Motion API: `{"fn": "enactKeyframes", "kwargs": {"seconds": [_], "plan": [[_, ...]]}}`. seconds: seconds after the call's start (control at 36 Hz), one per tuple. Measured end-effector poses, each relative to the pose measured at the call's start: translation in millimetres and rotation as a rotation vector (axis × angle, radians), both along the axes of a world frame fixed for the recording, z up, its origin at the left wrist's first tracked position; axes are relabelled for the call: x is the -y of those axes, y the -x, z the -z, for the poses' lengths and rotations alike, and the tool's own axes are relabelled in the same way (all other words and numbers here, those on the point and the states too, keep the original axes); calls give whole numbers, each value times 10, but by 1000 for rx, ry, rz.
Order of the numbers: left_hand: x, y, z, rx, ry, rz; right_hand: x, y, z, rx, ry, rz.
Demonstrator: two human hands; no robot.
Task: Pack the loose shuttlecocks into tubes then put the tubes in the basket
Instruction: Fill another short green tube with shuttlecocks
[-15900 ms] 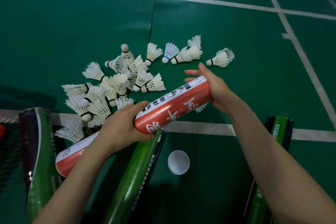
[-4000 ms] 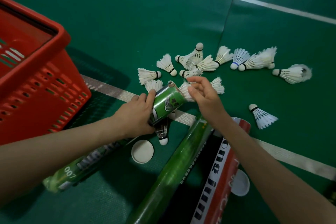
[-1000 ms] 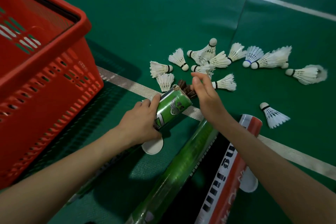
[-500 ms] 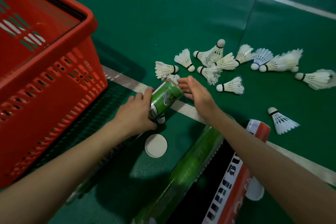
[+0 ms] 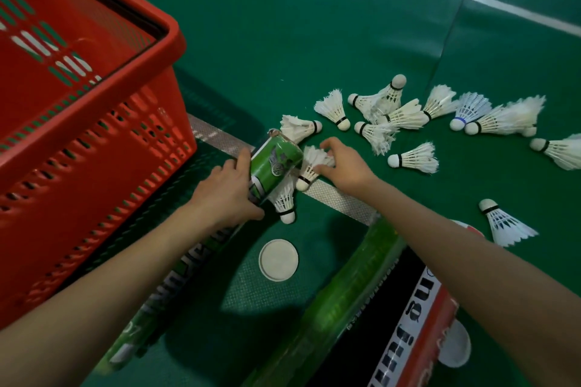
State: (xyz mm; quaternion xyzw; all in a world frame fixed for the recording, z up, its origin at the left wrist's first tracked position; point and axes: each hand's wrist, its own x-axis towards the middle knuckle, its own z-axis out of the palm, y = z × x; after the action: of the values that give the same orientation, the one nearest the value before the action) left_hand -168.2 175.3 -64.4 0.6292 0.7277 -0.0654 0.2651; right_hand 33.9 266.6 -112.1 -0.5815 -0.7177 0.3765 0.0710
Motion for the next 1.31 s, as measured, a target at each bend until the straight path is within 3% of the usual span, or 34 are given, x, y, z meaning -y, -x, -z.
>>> {"fn": "enactKeyframes", "kwargs": {"seconds": [0.08, 0.28, 0.39, 0.64, 0.81, 1.06, 1.19, 1.31], "plan": [[46, -58, -22, 16, 12, 28, 68, -148, -53, -38, -37, 84], [146, -300, -53, 75, -7, 124, 302, -540, -341, -402, -164, 347], [184, -446, -63, 78, -22, 184, 441, -660, -507, -496, -190, 384], [246, -627, -158, 59, -74, 266, 712, -585, -626, -403, -110, 202], [286, -611, -188, 48, -75, 266, 888, -479, -647, -464, -78, 192], [273, -489, -179, 30, -78, 225, 829, -289, -622, -656, 168, 226], [188, -257, -153, -22, -47, 128, 685, -259, -422, -531, 166, 214], [153, -51, -112, -67, 4, 40, 612, -192, -301, -393, 138, 79]]}}
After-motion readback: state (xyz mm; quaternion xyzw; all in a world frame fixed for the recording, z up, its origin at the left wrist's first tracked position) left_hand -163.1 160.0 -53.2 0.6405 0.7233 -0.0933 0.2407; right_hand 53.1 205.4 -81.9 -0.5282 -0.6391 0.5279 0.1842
